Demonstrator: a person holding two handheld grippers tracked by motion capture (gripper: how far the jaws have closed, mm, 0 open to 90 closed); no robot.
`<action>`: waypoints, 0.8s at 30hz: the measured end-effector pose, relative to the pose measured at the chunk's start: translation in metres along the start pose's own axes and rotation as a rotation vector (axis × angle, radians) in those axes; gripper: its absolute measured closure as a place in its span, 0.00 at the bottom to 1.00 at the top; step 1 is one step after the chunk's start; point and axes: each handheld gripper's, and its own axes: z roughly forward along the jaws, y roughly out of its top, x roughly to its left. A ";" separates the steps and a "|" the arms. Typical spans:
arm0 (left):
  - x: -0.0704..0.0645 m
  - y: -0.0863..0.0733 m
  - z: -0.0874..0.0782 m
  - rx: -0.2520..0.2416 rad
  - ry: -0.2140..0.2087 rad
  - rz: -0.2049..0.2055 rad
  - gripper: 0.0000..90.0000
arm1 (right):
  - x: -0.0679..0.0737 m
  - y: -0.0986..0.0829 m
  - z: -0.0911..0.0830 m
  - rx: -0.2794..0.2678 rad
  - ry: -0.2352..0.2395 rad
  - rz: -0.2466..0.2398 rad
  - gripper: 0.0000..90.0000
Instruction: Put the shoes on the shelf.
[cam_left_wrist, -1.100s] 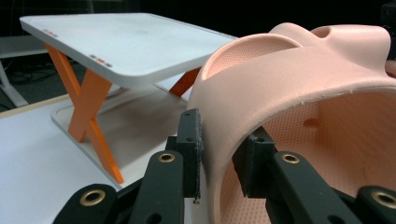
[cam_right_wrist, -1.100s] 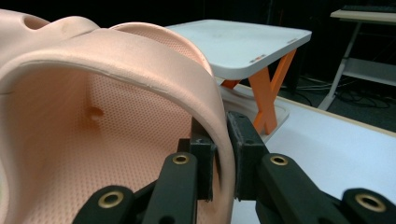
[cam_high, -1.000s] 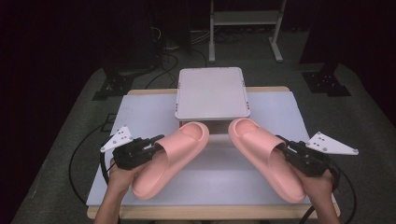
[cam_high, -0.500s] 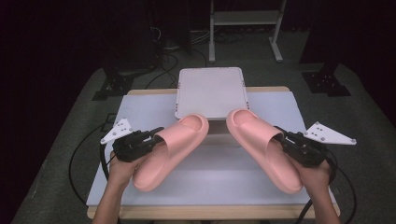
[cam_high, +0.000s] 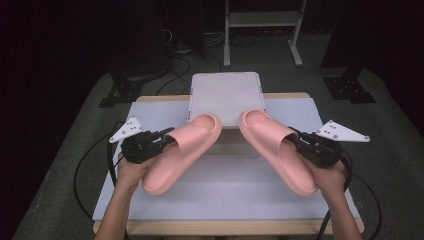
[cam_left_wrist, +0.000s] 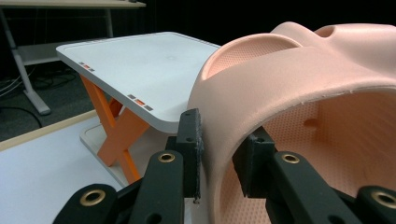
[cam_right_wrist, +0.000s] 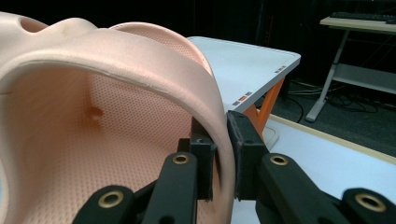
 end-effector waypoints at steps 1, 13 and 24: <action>0.001 0.001 0.001 0.001 0.000 -0.001 0.82 | -0.001 0.002 0.002 0.002 -0.002 -0.004 0.90; 0.010 0.010 0.010 0.008 0.007 -0.007 0.81 | -0.006 0.011 0.014 0.011 -0.009 0.007 0.90; 0.018 0.018 0.020 0.016 0.011 -0.009 0.81 | -0.012 0.018 0.021 0.014 -0.026 0.010 0.90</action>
